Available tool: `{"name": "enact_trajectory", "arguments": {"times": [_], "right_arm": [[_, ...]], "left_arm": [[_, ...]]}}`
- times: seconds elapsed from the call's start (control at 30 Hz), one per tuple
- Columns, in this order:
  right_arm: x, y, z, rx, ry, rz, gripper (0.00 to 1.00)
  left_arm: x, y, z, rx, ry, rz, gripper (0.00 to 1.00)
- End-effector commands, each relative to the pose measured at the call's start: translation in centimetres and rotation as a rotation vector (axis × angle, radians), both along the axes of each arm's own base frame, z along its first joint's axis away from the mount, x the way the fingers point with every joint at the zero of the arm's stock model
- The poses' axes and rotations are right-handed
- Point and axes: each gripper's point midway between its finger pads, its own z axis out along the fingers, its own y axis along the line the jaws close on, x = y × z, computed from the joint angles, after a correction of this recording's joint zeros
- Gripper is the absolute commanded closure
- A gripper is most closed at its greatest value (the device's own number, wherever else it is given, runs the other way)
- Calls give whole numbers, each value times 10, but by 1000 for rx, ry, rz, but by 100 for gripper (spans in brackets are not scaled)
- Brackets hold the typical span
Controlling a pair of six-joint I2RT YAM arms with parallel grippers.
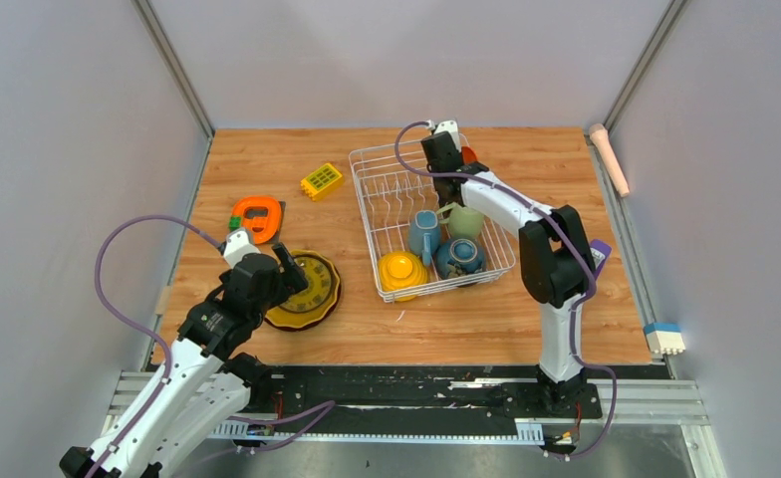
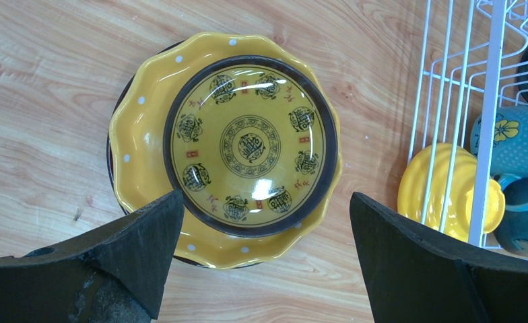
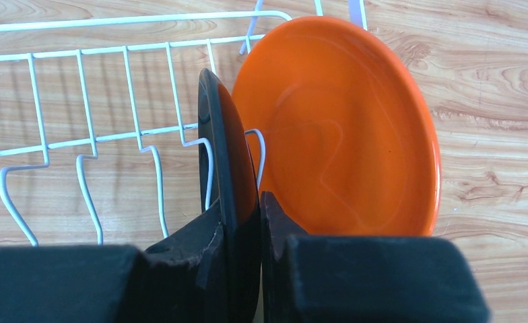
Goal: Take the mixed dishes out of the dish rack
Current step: Pick up the plate from the dish rack.
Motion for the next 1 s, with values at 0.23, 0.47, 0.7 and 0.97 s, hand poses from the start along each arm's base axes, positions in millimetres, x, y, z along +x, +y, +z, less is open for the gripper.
{"name": "enact_trajectory", "arguments": {"times": [0.23,0.47,0.7,0.97], "right_arm": [[3,12,74,69,-141,40,100],[-3,10,111,114,-228,39,100],[-16,9,159,183,-325,64,100],[-55,11,199,373,-407,117,100]], "left_arm": [[5,2,2,3,-21,23,0],[3,5,4,8,-20,34,0],[2,9,7,9,-33,52,0],[-1,17,13,11,-54,87,0]]}}
